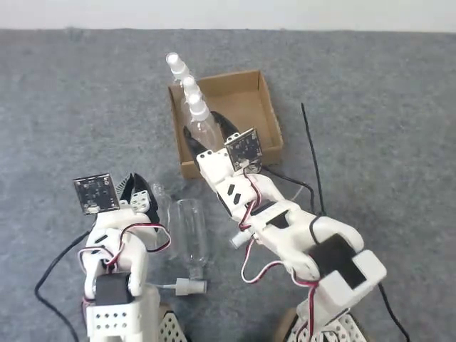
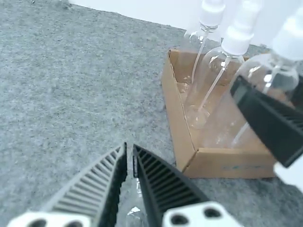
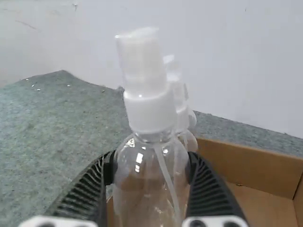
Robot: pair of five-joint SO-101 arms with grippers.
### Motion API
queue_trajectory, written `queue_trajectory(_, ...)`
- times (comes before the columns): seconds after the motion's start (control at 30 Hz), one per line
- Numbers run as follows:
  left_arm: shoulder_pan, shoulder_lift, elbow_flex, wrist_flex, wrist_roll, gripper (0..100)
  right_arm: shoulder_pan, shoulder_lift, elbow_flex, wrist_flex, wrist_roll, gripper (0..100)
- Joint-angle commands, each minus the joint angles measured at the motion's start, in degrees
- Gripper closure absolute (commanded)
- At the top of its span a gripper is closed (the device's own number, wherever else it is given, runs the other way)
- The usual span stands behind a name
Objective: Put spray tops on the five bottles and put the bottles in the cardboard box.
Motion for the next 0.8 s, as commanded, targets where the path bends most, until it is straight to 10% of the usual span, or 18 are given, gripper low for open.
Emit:
queue_trajectory(0.0,-0.35,-0.79,-0.57,-1.32,-0.44,99,0.31,-0.40,-3.34,-1.54,-0.35,98.1)
queue_trajectory(0.77,-0.35,-0.79,0.22,-1.58,-0.44,99,-1.54,5.93,-3.08,-3.65,-0.18,97.7)
